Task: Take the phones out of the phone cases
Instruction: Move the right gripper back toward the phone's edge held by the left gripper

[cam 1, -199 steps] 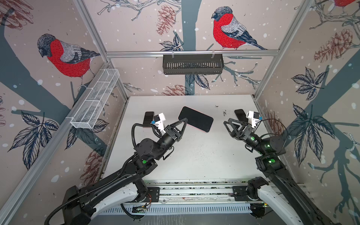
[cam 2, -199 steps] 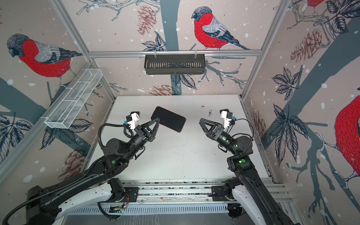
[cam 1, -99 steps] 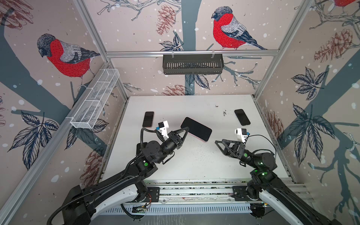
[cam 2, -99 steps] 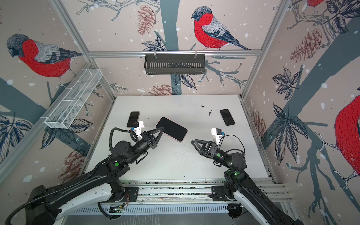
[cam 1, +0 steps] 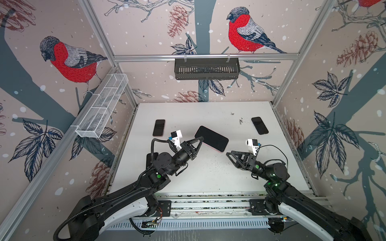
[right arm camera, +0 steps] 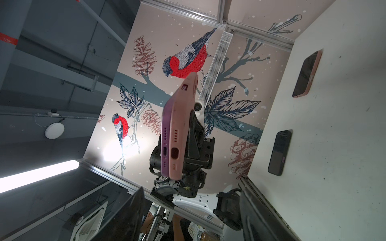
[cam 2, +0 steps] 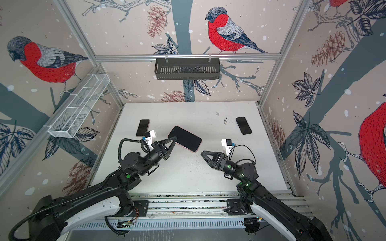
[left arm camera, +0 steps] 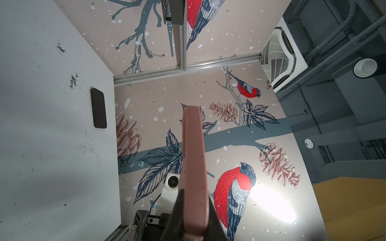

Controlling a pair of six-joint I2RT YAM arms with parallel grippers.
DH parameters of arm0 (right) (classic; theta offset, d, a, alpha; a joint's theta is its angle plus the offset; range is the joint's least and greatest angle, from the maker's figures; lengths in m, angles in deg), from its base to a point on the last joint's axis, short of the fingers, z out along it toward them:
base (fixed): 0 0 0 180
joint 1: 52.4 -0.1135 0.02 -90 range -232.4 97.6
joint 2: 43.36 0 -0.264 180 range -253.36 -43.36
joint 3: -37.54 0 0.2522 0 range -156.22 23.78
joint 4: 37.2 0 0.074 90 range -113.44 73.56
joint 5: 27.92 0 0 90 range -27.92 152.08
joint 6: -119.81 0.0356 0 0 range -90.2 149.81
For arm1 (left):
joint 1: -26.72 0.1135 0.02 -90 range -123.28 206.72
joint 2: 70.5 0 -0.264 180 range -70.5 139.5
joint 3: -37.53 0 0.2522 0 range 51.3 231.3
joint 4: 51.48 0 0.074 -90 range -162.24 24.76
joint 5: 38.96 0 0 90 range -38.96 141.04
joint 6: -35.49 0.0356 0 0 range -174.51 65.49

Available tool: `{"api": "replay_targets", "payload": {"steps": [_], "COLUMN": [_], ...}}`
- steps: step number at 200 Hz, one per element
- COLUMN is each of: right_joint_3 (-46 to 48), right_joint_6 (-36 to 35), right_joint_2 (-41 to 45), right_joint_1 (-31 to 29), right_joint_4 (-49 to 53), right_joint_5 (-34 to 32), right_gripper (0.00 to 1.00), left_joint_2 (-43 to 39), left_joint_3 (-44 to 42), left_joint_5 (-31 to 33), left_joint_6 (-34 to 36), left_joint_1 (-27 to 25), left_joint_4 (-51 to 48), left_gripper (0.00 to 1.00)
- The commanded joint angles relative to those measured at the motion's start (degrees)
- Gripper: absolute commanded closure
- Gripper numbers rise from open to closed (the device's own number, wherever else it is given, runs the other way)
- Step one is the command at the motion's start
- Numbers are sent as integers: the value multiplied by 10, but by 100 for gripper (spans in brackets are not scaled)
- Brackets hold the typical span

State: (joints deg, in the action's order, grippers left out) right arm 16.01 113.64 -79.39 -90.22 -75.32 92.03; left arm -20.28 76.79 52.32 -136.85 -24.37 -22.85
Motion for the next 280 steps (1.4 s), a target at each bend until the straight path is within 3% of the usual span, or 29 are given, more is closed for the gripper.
{"api": "replay_targets", "payload": {"steps": [1,65,280], "right_joint_3": [-2,-9,-20], "right_joint_6": [-5,-7,-7], "right_joint_2": [-9,-52,-144], "right_joint_1": [-4,-9,-12], "right_joint_4": [-44,-68,-125], "right_joint_5": [-5,-9,-8], "right_gripper": [29,34,38], "left_joint_2": [-2,8,17], "left_joint_3": [-5,-6,-14], "left_joint_5": [-5,-10,-19], "left_joint_6": [-10,-11,-4], "left_joint_1": [0,-1,-6], "left_joint_4": [74,88,114], "left_gripper": [100,100,100]}}
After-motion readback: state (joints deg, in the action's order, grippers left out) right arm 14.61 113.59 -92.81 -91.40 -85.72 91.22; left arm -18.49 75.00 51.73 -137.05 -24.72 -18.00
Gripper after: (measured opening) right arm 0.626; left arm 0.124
